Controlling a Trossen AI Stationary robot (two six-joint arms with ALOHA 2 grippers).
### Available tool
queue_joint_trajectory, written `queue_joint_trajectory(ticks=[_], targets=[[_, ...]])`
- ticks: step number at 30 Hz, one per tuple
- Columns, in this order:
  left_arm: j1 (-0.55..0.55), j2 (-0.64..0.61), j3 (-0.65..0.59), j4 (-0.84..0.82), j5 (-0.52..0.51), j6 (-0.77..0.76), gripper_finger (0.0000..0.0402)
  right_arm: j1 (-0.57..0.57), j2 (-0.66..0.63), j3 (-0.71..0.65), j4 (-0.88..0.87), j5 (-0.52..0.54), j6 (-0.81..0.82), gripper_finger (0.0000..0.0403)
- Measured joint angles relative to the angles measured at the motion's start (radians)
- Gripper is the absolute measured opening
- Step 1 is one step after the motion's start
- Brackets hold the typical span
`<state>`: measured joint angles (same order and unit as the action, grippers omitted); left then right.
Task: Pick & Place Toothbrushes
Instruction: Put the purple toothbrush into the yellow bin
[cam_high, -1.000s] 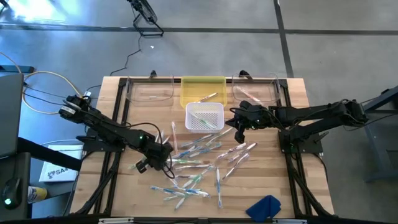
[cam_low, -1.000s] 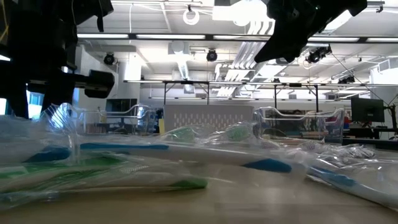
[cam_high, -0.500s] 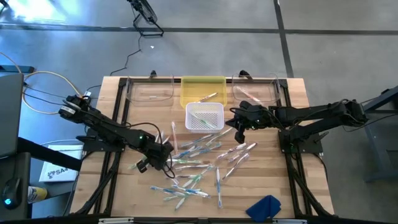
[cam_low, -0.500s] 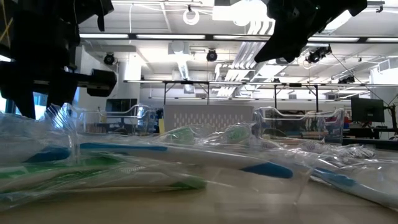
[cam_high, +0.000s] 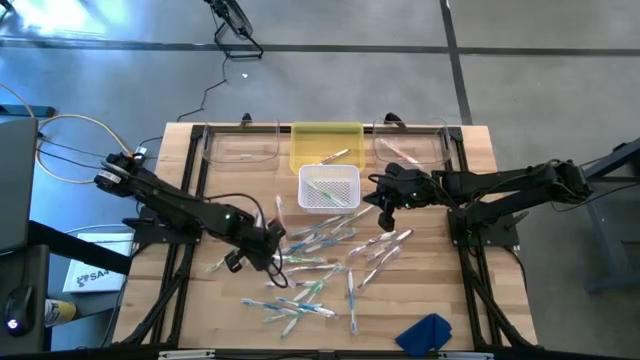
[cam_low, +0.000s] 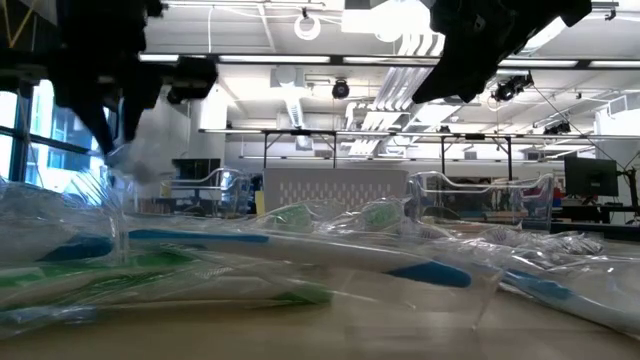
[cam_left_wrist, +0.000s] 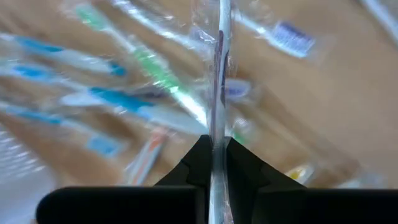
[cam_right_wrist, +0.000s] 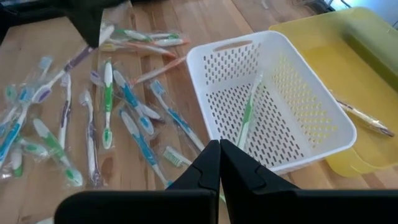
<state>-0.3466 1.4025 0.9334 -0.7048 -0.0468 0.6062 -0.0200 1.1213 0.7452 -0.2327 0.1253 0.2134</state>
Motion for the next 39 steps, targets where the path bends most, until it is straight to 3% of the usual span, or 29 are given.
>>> queue_joint_trajectory(ticks=[10, 19, 29, 39], targets=[[0.024, -0.001, 0.150, -0.140, -0.225, 0.018, 0.0022, 0.000, 0.000, 0.000, -0.005, -0.057, 0.000, 0.0002], [0.217, -0.021, 0.203, -0.110, -0.273, 0.026, 0.0022, 0.001, 0.000, 0.000, -0.028, -0.108, 0.004, 0.0002], [0.445, -0.031, 0.203, 0.143, -0.266, 0.127, 0.0022, 0.050, 0.000, 0.000, -0.079, -0.126, 0.052, 0.0002], [0.676, -0.028, 0.203, 0.482, -0.040, 0.047, 0.0022, 0.083, 0.000, 0.000, -0.078, -0.085, 0.011, 0.0002]])
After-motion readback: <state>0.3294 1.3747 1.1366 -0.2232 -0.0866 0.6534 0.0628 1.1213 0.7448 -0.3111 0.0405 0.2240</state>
